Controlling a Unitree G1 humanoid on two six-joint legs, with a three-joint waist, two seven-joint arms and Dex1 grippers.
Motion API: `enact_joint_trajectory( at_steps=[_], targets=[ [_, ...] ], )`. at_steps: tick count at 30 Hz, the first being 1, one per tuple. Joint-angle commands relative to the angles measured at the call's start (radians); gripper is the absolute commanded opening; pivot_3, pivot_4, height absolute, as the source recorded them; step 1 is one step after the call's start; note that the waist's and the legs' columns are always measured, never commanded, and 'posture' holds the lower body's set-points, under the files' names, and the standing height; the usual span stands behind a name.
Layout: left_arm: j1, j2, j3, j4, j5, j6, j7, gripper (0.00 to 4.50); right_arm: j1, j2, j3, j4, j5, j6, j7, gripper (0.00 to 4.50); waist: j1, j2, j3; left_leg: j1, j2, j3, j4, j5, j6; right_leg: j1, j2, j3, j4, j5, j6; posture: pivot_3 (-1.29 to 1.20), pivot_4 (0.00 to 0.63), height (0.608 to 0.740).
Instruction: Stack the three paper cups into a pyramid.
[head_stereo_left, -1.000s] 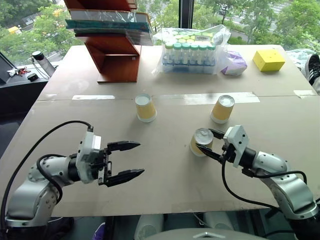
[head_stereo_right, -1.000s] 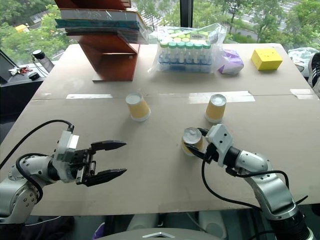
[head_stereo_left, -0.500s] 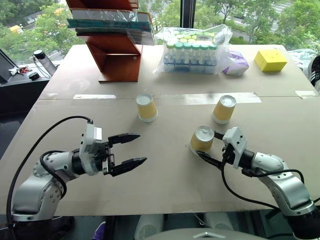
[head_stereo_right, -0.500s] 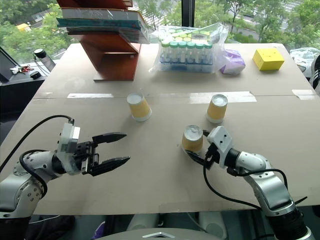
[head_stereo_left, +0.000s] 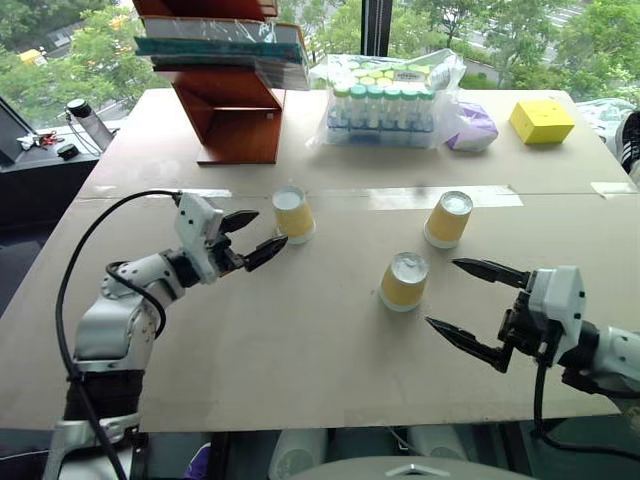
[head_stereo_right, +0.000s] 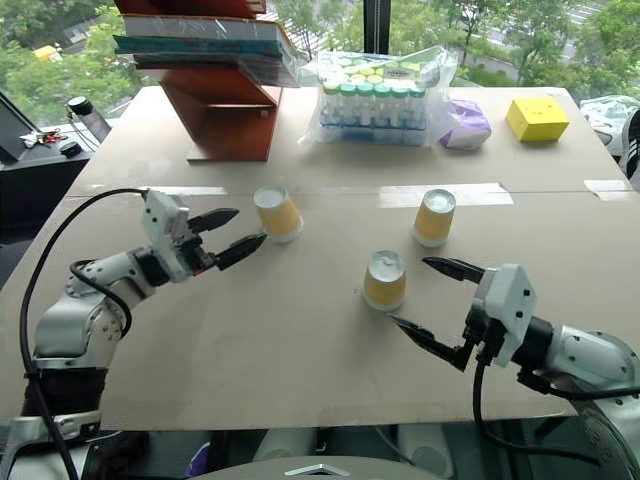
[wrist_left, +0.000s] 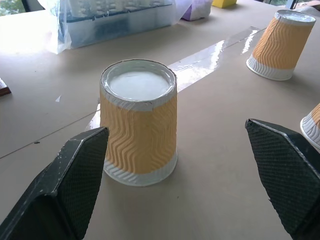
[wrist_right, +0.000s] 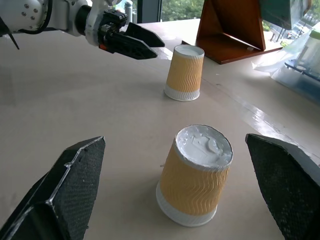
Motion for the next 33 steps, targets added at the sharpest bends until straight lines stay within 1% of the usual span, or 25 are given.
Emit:
enact_joint_trajectory(
  at_steps=[1,6,12,13,14,15,16,17,18,20,21,24,27,29,32,33],
  targets=[
    [-0.069,-0.017,-0.029,0.074,0.056,-0.031,0.018,4.5,0.034,-0.005,-0.056,-0.062,0.004,-0.013,-0.016,4.43,-0.002,0.0,0.0,0.0,0.0,0.0,0.0,0.0,0.0,0.0,0.0,0.0,0.0,0.0,0.0,0.0,0.15,0.74],
    [-0.183,-0.056,-0.065,0.245,0.128,-0.109,0.019,4.5,0.062,0.003,-0.074,-0.094,-0.011,-0.007,-0.063,4.43,-0.002,-0.001,0.001,0.0,-0.001,0.001,0.001,0.0,0.0,0.0,0.0,0.0,0.0,0.0,0.0,0.0,0.15,0.74],
    [-0.289,-0.108,-0.086,0.417,0.165,-0.211,-0.031,4.5,0.084,0.016,-0.07,-0.118,-0.031,0.0,-0.115,4.43,0.0,-0.003,0.001,-0.001,-0.001,0.001,0.001,0.0,0.0,0.0,0.0,0.0,0.0,0.0,0.0,0.0,0.15,0.74],
    [-0.303,-0.114,-0.09,0.438,0.168,-0.223,-0.044,4.0,0.089,0.02,-0.067,-0.121,-0.035,0.0,-0.123,4.5,0.001,-0.003,0.001,-0.001,-0.001,0.001,0.001,0.0,0.0,0.0,0.0,0.0,0.0,0.0,0.0,0.0,0.15,0.74],
    [-0.313,-0.119,-0.091,0.453,0.17,-0.234,-0.055,3.81,0.094,0.022,-0.065,-0.123,-0.04,0.001,-0.128,4.5,0.002,-0.003,0.001,-0.001,-0.001,0.001,0.001,0.0,0.0,0.0,0.0,0.0,0.0,0.0,0.0,0.0,0.15,0.74],
    [-0.319,-0.122,-0.091,0.465,0.171,-0.243,-0.065,3.45,0.097,0.023,-0.063,-0.125,-0.042,0.001,-0.133,4.5,0.002,-0.003,0.001,-0.001,-0.001,0.002,0.001,0.0,0.0,0.0,0.0,-0.001,0.0,0.0,0.0,0.0,0.15,0.74],
    [-0.322,-0.124,-0.09,0.473,0.169,-0.252,-0.076,2.9,0.099,0.025,-0.062,-0.128,-0.044,0.002,-0.136,4.5,0.001,-0.003,0.001,-0.001,-0.001,0.002,0.001,0.0,0.0,0.0,0.0,-0.001,0.0,0.0,0.0,0.0,0.15,0.74],
    [-0.324,-0.125,-0.088,0.479,0.167,-0.259,-0.084,2.53,0.101,0.026,-0.06,-0.13,-0.045,0.002,-0.138,4.5,0.0,-0.003,0.001,-0.001,-0.001,0.001,0.001,0.0,0.0,0.0,0.0,-0.001,0.0,0.0,0.0,0.0,0.15,0.74],
    [-0.325,-0.124,-0.089,0.481,0.163,-0.259,-0.099,2.44,0.105,0.029,-0.059,-0.131,-0.047,0.002,-0.141,4.5,-0.003,-0.003,0.001,-0.001,-0.001,0.002,0.001,0.0,0.0,0.0,0.0,-0.001,0.0,0.0,0.0,0.0,0.15,0.74],
    [-0.323,-0.117,-0.09,0.482,0.158,-0.264,-0.128,2.44,0.113,0.032,-0.057,-0.133,-0.052,0.0,-0.146,4.5,-0.004,-0.003,0.001,-0.001,-0.001,0.001,0.001,0.0,0.0,0.0,0.0,0.0,0.0,0.0,0.0,0.0,0.15,0.74],
    [-0.319,-0.112,-0.084,0.463,0.132,-0.252,-0.17,2.44,0.116,0.035,-0.057,-0.131,-0.055,-0.002,-0.147,4.5,-0.003,-0.003,0.001,-0.001,-0.001,0.001,0.001,0.0,0.0,0.0,0.0,0.0,0.0,0.0,0.0,0.0,0.15,0.74],
    [-0.295,-0.085,-0.089,0.363,0.031,-0.159,-0.342,2.44,0.117,0.039,-0.053,-0.126,-0.059,-0.003,-0.147,4.5,-0.003,-0.003,0.001,-0.001,-0.001,0.001,0.001,0.0,0.0,0.0,0.0,-0.001,0.0,0.0,0.0,0.0,0.15,0.74],
    [-0.229,-0.042,-0.142,0.228,-0.037,-0.069,-0.507,2.44,0.111,0.04,-0.043,-0.114,-0.067,-0.007,-0.142,4.5,-0.004,-0.003,0.001,-0.001,0.0,0.001,0.001,0.0,0.0,0.0,0.0,0.0,0.0,0.0,0.0,0.0,0.15,0.74],
    [-0.193,-0.027,-0.173,0.169,-0.033,-0.061,-0.551,2.44,0.106,0.04,-0.035,-0.109,-0.075,-0.008,-0.142,4.5,-0.004,-0.003,0.001,0.0,0.0,0.001,0.001,0.0,0.0,0.0,0.0,0.0,0.0,0.0,0.0,0.0,0.15,0.74],
    [-0.177,-0.039,-0.19,0.134,-0.021,-0.06,-0.543,2.44,0.105,0.044,-0.029,-0.11,-0.081,-0.008,-0.145,4.5,0.0,-0.003,0.001,0.0,0.0,0.001,0.001,0.0,0.0,0.0,0.0,0.0,0.001,0.0,0.0,0.0,0.15,0.74],
    [-0.174,-0.044,-0.204,0.134,-0.002,-0.083,-0.544,2.44,0.106,0.046,-0.025,-0.111,-0.084,-0.009,-0.146,4.5,0.001,-0.003,0.001,-0.001,0.0,0.001,0.002,0.0,0.0,0.0,0.0,0.0,0.001,0.0,0.0,0.0,0.15,0.74]
  ],
)
